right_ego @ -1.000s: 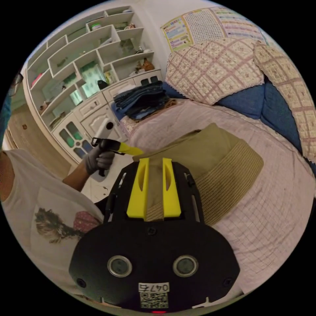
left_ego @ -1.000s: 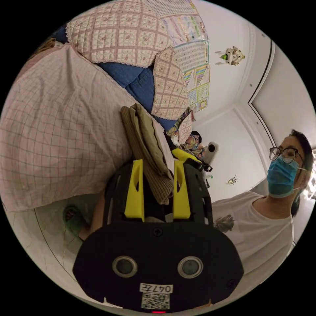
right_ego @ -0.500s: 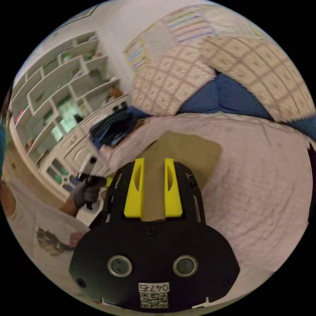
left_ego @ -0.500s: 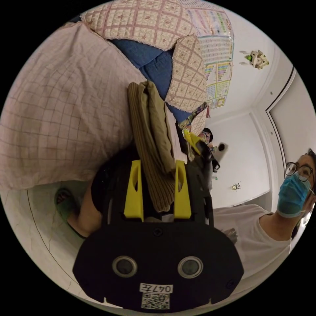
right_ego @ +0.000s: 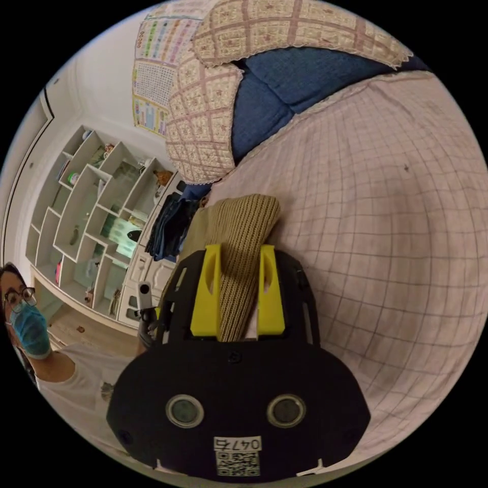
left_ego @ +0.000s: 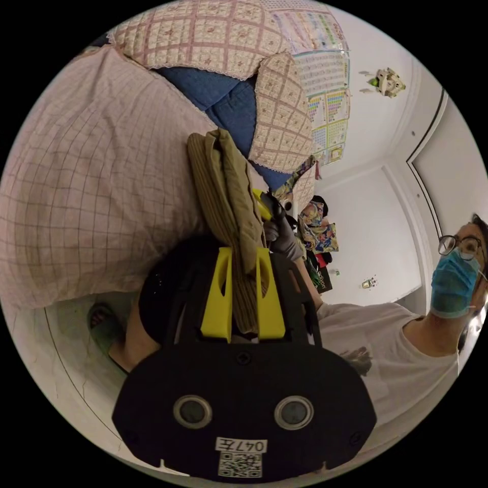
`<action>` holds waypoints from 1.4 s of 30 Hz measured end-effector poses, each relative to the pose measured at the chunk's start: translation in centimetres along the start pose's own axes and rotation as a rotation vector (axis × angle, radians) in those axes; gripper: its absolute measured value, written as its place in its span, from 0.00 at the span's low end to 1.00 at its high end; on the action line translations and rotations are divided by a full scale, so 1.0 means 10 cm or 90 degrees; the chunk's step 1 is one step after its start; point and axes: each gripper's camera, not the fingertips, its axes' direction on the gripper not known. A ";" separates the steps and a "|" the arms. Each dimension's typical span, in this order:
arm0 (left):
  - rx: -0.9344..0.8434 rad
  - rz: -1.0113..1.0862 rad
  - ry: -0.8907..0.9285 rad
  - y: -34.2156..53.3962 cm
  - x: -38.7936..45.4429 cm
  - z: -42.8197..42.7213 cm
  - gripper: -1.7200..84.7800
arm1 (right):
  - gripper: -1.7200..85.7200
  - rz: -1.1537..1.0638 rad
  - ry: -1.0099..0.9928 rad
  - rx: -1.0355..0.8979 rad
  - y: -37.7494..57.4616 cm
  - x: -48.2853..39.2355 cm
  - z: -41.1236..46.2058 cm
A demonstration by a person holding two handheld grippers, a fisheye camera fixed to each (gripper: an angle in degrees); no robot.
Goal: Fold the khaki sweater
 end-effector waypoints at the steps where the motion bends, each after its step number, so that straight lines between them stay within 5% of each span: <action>1: 0.004 0.004 0.009 -0.04 -0.01 -0.05 0.09 | 0.07 -0.017 -0.010 -0.005 -0.05 -0.05 0.04; 8: 0.059 0.047 0.152 -0.46 -0.04 -0.99 0.08 | 0.04 -0.214 0.130 0.006 -0.24 -1.08 0.09; 13: 0.137 0.107 0.230 -0.64 0.15 -2.30 0.08 | 0.04 -0.334 0.100 0.018 -0.43 -1.93 0.23; 23: 0.342 0.211 0.054 -0.93 0.97 -6.74 0.08 | 0.04 -0.482 -0.052 -0.059 -1.27 -3.86 1.93; 31: 0.376 0.264 -0.129 -2.66 1.54 -11.00 0.09 | 0.04 -0.339 -0.181 -0.010 -2.07 -4.99 3.33; 34: 0.380 0.203 -0.163 -3.38 1.15 -12.05 0.10 | 0.05 -0.294 -0.185 0.015 -2.39 -5.16 3.94; 37: 0.415 -0.025 -0.252 -3.67 -0.06 -12.61 0.17 | 0.10 -0.266 -0.066 -0.032 -2.62 -4.99 4.59; 39: 0.444 -0.161 -0.303 -3.36 -0.90 -12.85 0.20 | 0.13 -0.237 -0.033 -0.043 -2.60 -4.71 4.73; 42: 0.541 -0.150 -0.277 -2.67 -1.19 -13.09 0.19 | 0.13 -0.317 0.010 -0.033 -2.42 -4.33 4.61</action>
